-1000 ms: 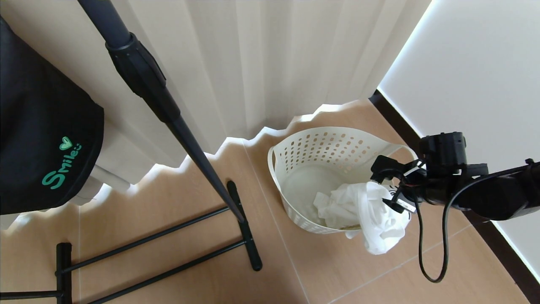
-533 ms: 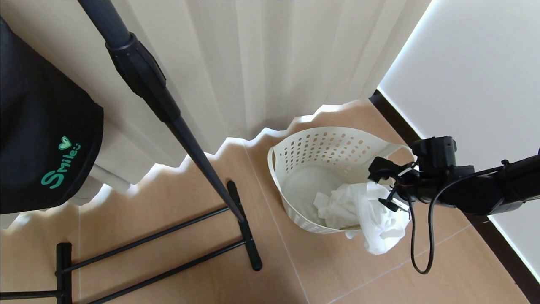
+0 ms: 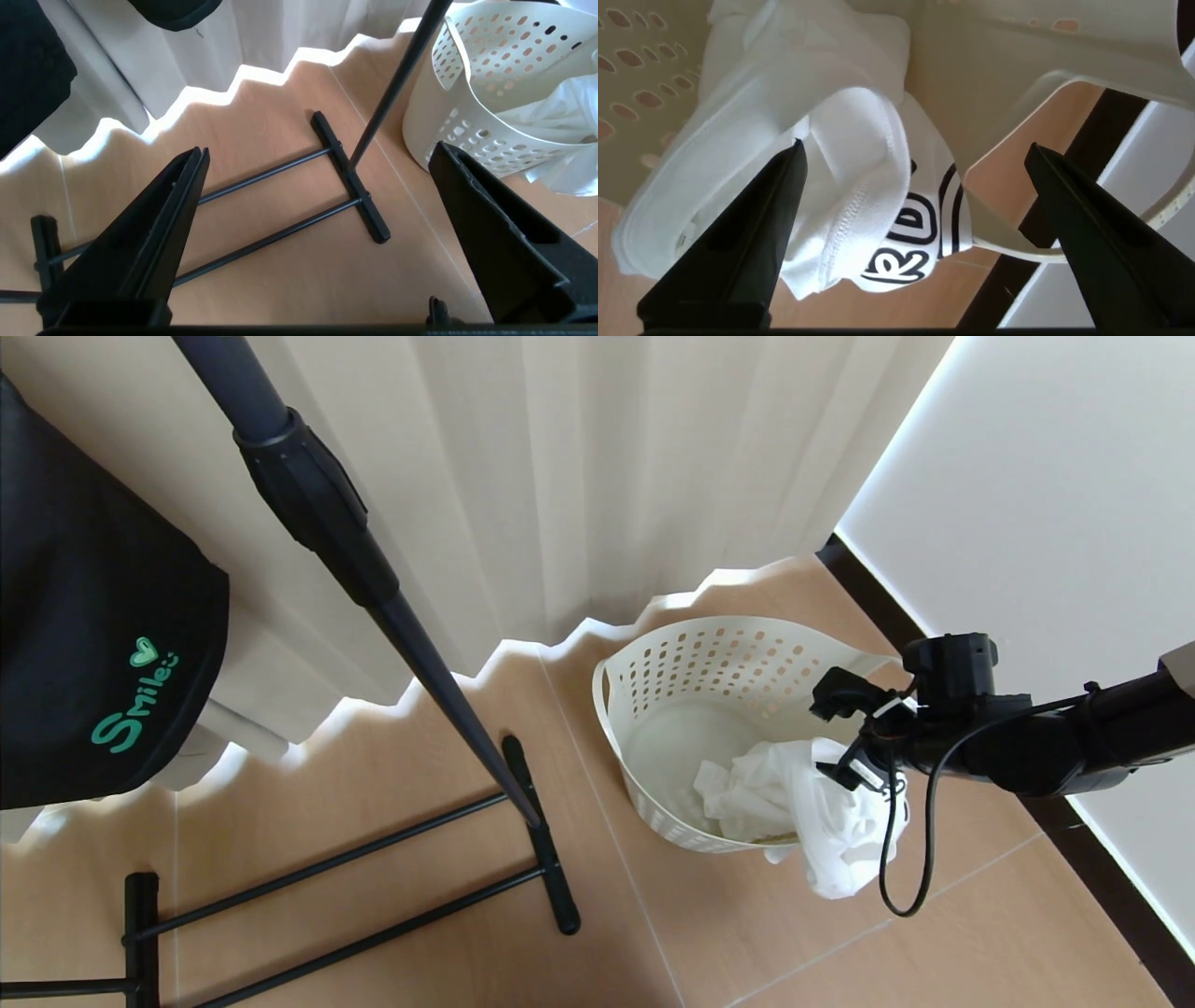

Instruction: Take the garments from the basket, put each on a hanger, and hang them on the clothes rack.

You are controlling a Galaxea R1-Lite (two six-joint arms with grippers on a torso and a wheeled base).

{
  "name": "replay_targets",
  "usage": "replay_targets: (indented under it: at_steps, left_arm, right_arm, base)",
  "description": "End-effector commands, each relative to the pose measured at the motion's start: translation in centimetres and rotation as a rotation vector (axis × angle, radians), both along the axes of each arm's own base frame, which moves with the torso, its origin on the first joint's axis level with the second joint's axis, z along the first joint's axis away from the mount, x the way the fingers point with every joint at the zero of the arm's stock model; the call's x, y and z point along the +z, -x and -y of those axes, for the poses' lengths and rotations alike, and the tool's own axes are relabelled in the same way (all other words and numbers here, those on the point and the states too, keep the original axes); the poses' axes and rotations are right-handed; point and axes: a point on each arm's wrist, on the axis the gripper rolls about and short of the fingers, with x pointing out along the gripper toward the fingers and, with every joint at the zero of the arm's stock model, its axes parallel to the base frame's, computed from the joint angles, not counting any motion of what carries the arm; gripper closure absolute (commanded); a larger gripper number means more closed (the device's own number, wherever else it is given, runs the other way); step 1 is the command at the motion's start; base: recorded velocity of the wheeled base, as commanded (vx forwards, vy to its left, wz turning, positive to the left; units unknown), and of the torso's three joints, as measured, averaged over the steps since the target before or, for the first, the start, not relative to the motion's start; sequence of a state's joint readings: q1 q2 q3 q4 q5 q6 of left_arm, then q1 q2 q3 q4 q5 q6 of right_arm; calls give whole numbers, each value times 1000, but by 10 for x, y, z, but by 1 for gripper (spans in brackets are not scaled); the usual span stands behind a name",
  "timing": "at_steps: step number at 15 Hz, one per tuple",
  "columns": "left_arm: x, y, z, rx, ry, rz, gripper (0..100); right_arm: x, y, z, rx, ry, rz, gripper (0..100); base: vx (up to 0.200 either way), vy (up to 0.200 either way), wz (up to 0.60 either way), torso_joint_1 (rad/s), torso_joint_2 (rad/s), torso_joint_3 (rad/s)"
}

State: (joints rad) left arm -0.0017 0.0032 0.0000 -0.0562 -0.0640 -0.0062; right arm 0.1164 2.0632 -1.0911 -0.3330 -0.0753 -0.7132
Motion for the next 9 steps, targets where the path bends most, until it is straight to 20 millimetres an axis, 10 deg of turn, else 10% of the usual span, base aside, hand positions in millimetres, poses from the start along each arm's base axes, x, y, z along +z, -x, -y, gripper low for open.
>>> replay_targets:
  at_steps: [1,9]
  left_arm:
    - [0,0,0,0,0,-1,0]
    - [0,0,0,0,0,-1,0]
  right_arm:
    - [-2,-4,-1,-2,-3,3,0]
    - [-8,-20,-2,-9,-2,14,0]
  base:
    - [0,0,0,0,0,0]
    - [0,0,0,0,0,0]
